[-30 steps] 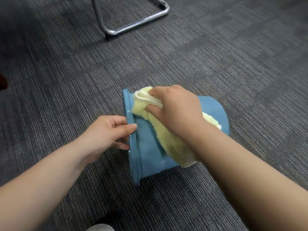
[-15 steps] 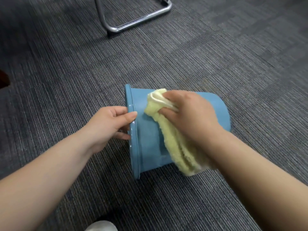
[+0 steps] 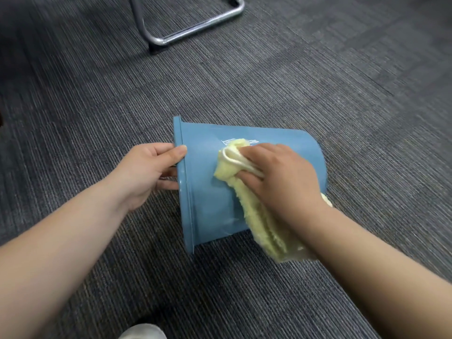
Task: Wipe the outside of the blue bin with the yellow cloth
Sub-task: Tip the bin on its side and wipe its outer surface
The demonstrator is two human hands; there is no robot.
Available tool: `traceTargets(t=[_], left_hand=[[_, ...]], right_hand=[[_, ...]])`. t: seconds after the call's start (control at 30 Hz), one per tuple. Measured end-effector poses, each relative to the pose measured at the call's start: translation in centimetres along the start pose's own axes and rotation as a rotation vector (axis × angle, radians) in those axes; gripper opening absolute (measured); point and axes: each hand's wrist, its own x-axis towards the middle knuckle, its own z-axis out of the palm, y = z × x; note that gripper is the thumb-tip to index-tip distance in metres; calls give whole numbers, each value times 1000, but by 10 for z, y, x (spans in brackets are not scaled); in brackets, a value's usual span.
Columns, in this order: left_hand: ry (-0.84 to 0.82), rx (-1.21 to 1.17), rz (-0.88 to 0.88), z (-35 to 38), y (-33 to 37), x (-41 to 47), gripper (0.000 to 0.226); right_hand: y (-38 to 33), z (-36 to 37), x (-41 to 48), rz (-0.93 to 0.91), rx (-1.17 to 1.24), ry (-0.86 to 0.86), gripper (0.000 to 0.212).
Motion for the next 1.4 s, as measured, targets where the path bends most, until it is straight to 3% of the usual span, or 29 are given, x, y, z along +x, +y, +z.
traceTargets(t=[0.27,0.47,0.7,0.9,1.1,1.2,1.27,1.4], left_hand=[[0,-4,5,1,0,1,20],[5,-14,9,1,-1,0,20],[8,-8,-2,2,0,0,21],[30,-4,5,3,1,1,21],[37,0,5,2,2,3,22],[41,-15,3,2,1,4,22],[89,-32,8,3,2,6,21],[338,-19,110,9,4,13,14]], right_hand=[[48,-17,-18,185,-150,96,24],[38,-9,-46,7,-108,35,26],[86,-24,-37,318,-188,124,17],[48,-9,-41,98,-93,83,23],[84,-22,-32,306,-125,148,21],[76,-19,-35,288,-131,147,18],[60,-11,-38,212,-117,109,22],[42,0,-37,144,-101,60,26]])
